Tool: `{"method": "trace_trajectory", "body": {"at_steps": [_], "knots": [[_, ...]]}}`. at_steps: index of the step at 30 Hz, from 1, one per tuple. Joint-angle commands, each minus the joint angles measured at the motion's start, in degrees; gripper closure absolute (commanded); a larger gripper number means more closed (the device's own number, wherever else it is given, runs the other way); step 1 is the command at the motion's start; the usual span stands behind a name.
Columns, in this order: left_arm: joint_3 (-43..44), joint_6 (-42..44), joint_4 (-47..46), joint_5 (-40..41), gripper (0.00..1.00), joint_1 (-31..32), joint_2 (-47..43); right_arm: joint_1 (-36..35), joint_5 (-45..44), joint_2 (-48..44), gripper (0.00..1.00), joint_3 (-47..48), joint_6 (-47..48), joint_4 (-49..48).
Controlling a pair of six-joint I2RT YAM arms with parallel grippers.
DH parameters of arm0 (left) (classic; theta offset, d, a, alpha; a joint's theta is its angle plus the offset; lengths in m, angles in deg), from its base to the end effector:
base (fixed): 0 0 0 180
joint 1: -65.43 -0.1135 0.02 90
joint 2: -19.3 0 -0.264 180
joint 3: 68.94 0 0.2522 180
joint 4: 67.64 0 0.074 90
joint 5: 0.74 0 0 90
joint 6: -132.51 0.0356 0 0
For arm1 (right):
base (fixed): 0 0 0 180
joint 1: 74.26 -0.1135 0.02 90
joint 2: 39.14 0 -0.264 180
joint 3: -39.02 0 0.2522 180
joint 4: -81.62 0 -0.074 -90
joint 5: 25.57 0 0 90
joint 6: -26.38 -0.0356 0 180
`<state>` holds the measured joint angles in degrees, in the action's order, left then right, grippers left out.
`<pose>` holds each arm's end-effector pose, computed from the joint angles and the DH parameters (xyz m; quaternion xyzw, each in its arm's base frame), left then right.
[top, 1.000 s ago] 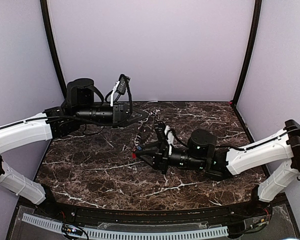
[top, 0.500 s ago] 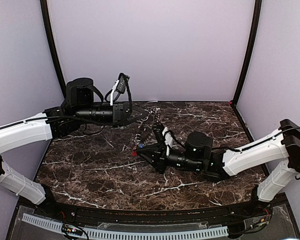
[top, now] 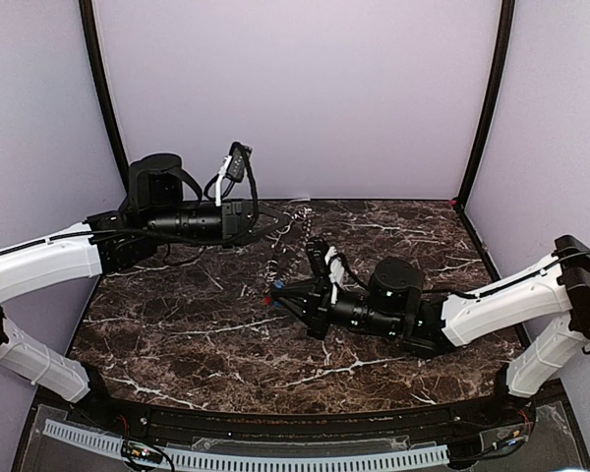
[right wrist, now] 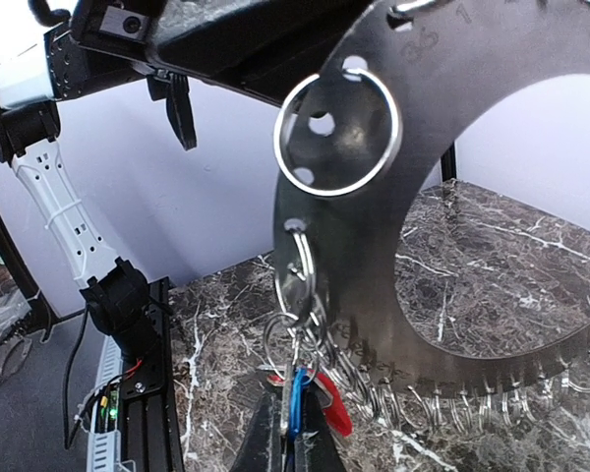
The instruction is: Remove the keys from the keyring
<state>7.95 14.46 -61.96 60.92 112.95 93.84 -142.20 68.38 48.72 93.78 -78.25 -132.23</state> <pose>0.1947 -0.2377 0.3722 0.2848 0.6667 -0.5484 0.4168 0.1220 0.3076 0.2410 -0.3369 0.6164 0.4875 0.5185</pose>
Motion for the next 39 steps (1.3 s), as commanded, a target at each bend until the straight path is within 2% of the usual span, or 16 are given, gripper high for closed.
{"method": "trace_trajectory", "body": {"at_steps": [1,11,22,31,36,39], "knots": [[-1.37,-0.86,-3.24,2.72,1.0,0.11,-3.79,-0.52,-3.41,-3.78,1.0,-2.65,0.46,-3.47],[-5.22,-1.67,-0.51,10.13,1.0,0.11,-7.31,-0.52,-7.32,-8.33,1.0,-3.46,2.63,1.61],[-9.73,-1.87,4.21,16.84,1.0,0.11,-5.52,-0.52,-7.42,-12.04,1.0,-2.6,0.22,3.57],[-13.07,-2.54,0.63,12.84,1.0,0.11,-3.17,-0.57,-5.73,-12.47,1.0,-2.24,-2.28,4.43],[-14.54,-2.2,-0.13,11.73,0.92,0.11,-2.3,-0.59,-5.38,-12.02,1.0,-2.21,-3.68,4.35],[-16.3,-2.03,-0.89,12.44,0.8,0.11,-2.53,-0.61,-5.35,-11.76,1.0,-2.28,-4.11,4.21]]}}
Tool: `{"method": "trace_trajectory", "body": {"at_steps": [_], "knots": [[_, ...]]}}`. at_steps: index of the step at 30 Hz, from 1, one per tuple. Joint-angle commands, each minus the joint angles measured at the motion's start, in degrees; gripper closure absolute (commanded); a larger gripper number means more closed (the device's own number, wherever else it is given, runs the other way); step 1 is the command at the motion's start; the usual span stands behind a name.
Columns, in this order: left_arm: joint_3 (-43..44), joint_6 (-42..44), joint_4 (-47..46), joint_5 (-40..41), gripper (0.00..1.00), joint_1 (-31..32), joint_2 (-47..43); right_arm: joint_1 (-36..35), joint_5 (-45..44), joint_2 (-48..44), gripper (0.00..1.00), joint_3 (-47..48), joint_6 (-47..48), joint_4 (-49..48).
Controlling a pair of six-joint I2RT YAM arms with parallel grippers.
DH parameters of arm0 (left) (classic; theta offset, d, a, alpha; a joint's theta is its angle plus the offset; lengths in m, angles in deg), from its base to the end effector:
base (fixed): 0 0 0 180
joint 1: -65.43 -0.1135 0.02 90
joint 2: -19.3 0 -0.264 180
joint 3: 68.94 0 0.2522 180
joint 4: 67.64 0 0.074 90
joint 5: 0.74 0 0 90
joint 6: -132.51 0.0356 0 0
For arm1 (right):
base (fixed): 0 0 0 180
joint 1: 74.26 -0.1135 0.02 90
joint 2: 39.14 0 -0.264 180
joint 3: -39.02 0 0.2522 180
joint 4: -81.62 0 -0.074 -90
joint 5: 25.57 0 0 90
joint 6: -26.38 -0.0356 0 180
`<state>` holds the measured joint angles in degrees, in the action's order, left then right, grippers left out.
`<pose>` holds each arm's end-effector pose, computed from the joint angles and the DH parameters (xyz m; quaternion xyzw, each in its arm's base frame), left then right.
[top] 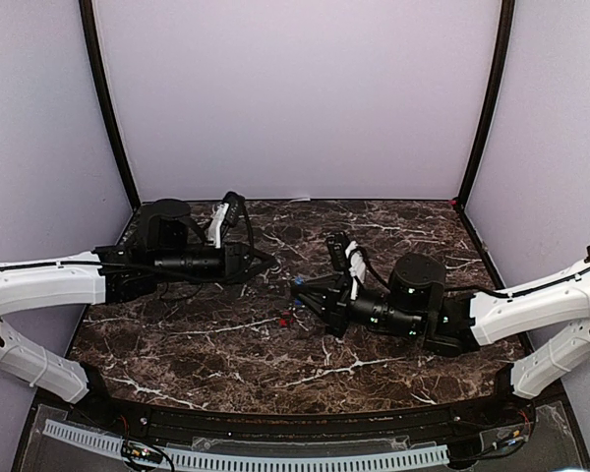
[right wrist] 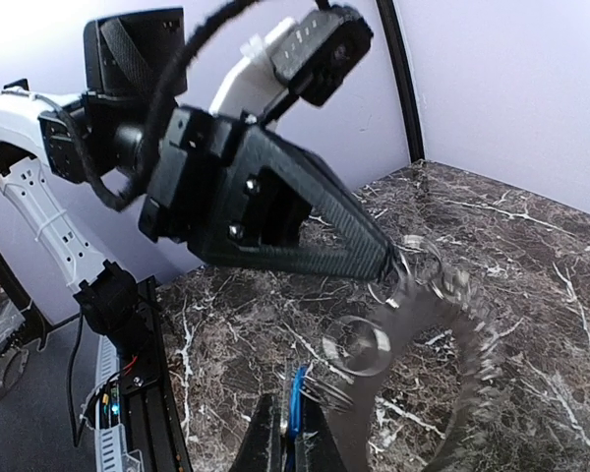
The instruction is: Remove the keys from the keyring
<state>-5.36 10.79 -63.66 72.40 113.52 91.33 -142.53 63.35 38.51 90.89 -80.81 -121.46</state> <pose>0.1884 -0.2254 0.3043 0.2007 0.7502 -0.4852 0.4020 0.1117 0.2785 0.2565 -0.3061 0.6556 0.4633 0.5116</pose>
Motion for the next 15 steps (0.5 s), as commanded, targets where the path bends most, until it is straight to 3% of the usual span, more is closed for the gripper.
{"method": "trace_trajectory", "body": {"at_steps": [1,10,15], "knots": [[-3.74,1.74,0.56,1.2,0.76,-0.46,-0.23,-0.23,-0.3,-1.43,1.0,0.58,-1.68,-6.5],[-9.83,0.17,2.1,10.27,0.48,-0.46,-4.61,-0.2,0.7,-0.36,1.0,0.11,-3.02,-7.2],[-13.19,2.09,0.19,6.59,0.48,-0.46,-9.72,-0.25,1.75,0.12,1.0,-0.06,-3.2,-7.6]]}}
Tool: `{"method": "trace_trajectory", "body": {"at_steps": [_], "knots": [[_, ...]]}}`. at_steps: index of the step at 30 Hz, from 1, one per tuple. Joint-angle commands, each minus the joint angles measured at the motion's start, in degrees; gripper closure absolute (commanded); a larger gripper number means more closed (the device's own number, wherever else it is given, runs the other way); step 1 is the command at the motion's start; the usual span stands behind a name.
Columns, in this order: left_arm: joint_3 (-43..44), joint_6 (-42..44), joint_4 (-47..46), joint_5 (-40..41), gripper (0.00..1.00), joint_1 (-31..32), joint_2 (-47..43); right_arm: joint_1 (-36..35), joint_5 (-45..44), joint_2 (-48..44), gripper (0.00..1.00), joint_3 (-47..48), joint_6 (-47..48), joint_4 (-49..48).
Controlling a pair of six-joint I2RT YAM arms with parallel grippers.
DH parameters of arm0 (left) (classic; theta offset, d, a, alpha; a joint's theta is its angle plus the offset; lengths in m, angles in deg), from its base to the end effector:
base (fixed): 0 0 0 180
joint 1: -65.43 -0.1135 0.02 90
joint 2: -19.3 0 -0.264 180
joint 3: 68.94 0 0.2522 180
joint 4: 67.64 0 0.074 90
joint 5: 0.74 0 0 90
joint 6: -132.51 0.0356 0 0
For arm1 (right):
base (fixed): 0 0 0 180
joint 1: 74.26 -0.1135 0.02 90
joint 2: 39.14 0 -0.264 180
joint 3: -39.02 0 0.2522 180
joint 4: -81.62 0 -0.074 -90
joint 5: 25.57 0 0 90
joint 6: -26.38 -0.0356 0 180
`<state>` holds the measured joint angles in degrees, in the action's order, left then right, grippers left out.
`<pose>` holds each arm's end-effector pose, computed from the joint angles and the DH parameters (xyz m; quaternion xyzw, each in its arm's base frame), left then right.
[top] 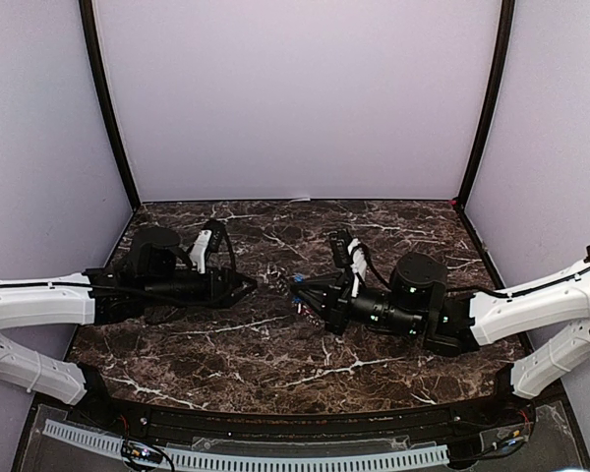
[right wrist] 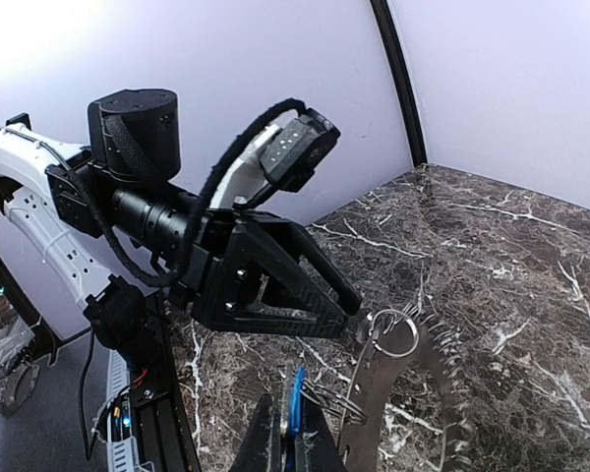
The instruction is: Remove the keys from the keyring
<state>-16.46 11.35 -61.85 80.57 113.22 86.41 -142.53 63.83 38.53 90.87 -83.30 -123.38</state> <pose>0.1732 -0.1989 0.2549 0.1612 0.8040 -0.4097 0.3996 0.1115 0.2788 0.2600 -0.2896 0.6506 0.4848 0.5078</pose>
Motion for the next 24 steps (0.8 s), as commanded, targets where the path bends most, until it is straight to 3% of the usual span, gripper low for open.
{"method": "trace_trajectory", "body": {"at_steps": [1,8,17,24], "knots": [[-2.9,2.06,-2.89,-3.67,0.51,-0.15,-5.84,-0.24,1.38,0.18,1.0,-0.11,-0.66,-5.72],[-4.26,5.31,-11.69,-19.79,0.67,1.04,-7.93,-0.28,2.72,0.3,1.0,-0.62,-0.62,-6.68],[1.88,9.69,-15.57,-25.79,0.72,5.86,-2.11,-0.28,6.93,-0.1,1.0,-0.41,-0.36,-7.7],[2.54,10.83,-16.05,-24.61,0.75,6.61,-0.32,-0.22,8.11,-0.78,1.0,-0.35,-0.46,-7.82]]}}
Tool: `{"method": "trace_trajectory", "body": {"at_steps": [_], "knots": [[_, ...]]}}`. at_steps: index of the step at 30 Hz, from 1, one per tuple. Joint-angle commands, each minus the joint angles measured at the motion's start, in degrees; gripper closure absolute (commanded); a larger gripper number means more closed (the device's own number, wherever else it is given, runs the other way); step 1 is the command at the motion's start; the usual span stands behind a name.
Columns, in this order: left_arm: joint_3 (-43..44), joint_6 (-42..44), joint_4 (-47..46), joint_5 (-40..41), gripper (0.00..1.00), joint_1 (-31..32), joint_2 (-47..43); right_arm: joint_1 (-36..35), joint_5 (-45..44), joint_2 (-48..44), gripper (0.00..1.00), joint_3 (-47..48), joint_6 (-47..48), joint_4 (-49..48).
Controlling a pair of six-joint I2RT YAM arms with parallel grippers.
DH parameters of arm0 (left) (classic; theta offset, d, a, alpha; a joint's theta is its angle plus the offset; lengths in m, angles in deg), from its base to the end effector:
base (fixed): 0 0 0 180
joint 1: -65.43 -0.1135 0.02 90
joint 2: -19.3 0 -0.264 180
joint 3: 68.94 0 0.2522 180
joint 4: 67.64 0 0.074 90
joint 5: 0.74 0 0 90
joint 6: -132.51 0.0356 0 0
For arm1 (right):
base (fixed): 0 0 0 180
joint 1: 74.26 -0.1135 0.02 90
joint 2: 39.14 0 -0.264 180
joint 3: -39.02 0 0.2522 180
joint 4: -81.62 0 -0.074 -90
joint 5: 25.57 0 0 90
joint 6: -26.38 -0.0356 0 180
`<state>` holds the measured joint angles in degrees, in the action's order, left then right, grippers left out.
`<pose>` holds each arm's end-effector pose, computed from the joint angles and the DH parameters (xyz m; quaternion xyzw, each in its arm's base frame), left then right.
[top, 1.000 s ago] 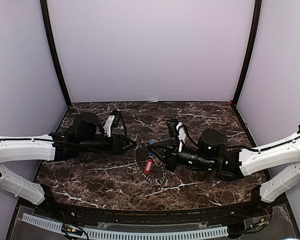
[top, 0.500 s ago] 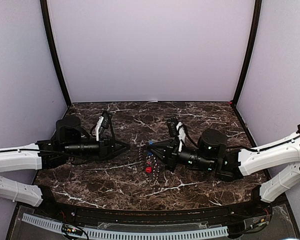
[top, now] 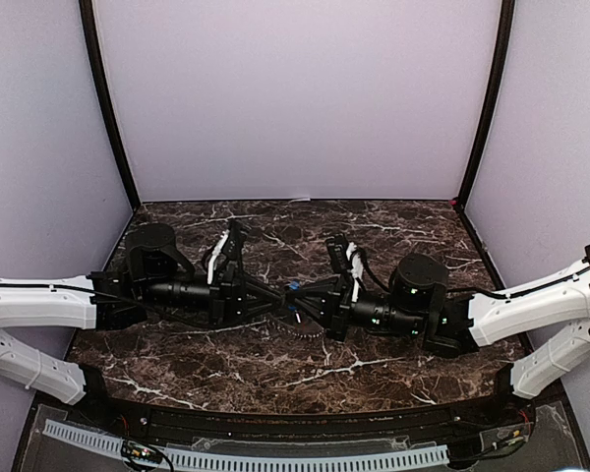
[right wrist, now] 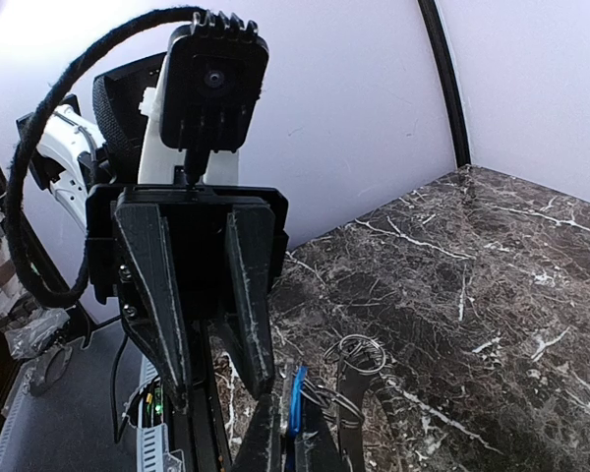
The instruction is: Remove the keys from the keyring
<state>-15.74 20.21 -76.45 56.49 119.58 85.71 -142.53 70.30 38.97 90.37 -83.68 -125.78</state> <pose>0.1387 -0.2249 0.2898 0.3775 0.6243 -0.5659 0.3840 0.1078 0.2802 0.2595 -0.3200 0.6261 0.5206 0.4843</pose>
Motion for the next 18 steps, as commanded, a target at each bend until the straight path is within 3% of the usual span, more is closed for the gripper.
{"method": "trace_trajectory", "body": {"at_steps": [1,10,18], "knots": [[1.67,2.08,-1.27,0.37,0.75,0.29,0.26,-0.25,1.86,-1.32,1.0,0.1,-0.07,-5.58],[-1.55,1.65,-4.15,3.82,0.75,0.28,-2.84,-0.27,3.97,-1.79,1.0,-0.14,-0.34,-6.48],[-1.65,1.99,-3.79,2.16,0.82,0.3,-1.7,-0.26,5.42,-2.46,1.0,-0.29,-0.94,-7.86]]}}
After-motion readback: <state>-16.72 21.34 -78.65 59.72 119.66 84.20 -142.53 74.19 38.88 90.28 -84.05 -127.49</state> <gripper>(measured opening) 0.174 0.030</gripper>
